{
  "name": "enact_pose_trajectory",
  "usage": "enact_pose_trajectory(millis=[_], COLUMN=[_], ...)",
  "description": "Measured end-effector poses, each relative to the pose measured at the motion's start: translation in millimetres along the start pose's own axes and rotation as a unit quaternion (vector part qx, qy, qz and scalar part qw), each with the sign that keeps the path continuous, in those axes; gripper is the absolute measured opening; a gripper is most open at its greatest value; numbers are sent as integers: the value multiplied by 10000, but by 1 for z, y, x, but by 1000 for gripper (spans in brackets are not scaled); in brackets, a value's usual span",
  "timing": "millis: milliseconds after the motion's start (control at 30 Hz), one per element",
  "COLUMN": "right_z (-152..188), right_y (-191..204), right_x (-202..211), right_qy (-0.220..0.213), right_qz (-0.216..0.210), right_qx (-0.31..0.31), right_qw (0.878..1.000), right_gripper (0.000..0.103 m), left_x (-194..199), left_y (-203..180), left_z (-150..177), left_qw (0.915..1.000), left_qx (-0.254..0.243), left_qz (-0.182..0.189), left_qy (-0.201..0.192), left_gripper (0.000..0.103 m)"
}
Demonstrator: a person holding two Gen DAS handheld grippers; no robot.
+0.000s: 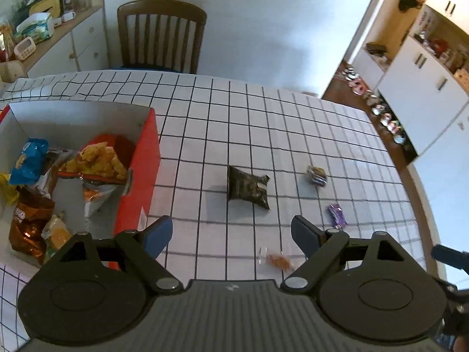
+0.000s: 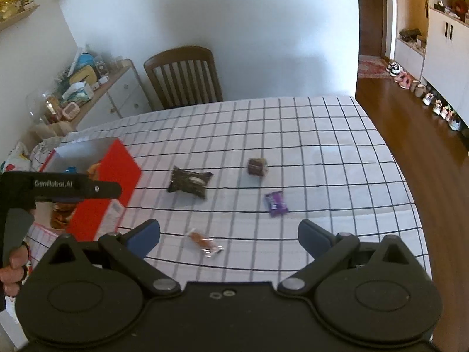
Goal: Organize snacks
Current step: 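Withdraw both open tools from the box toward the remaining snacks, then grasp the dark green wrapped snack with left tool while right tool grasps the purple candy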
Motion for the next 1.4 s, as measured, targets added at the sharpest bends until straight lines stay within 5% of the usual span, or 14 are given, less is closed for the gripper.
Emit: enact_pose_trajectory(millis=[400, 1100, 1400], right_z=[-4, -14, -12], right_y=[-35, -23, -20], right_x=[-66, -144, -161], right_qy=[342, 418, 506], right_qz=[37, 83, 171], right_qx=[76, 698, 795], right_qw=[9994, 9967, 9954], right_gripper=[96, 69, 45], left_x=[-70, -155, -170], left_y=[-23, -9, -6], left_z=[-12, -14, -8], left_qw=[9993, 9946, 9946], left_qx=[-138, -404, -492], left_qz=[-267, -673, -618], left_qy=[225, 673, 675], left_gripper=[88, 88, 88])
Point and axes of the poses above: each gripper's, at about its wrist camera, not at the fingertips, and x roughly against the way its jaws point, y to its left, z to its underside, the point moved 7 cm from there along -x, roughly the way its jaws point, and after that the axes turned 9 degrees about z, right-handed, at the moved point
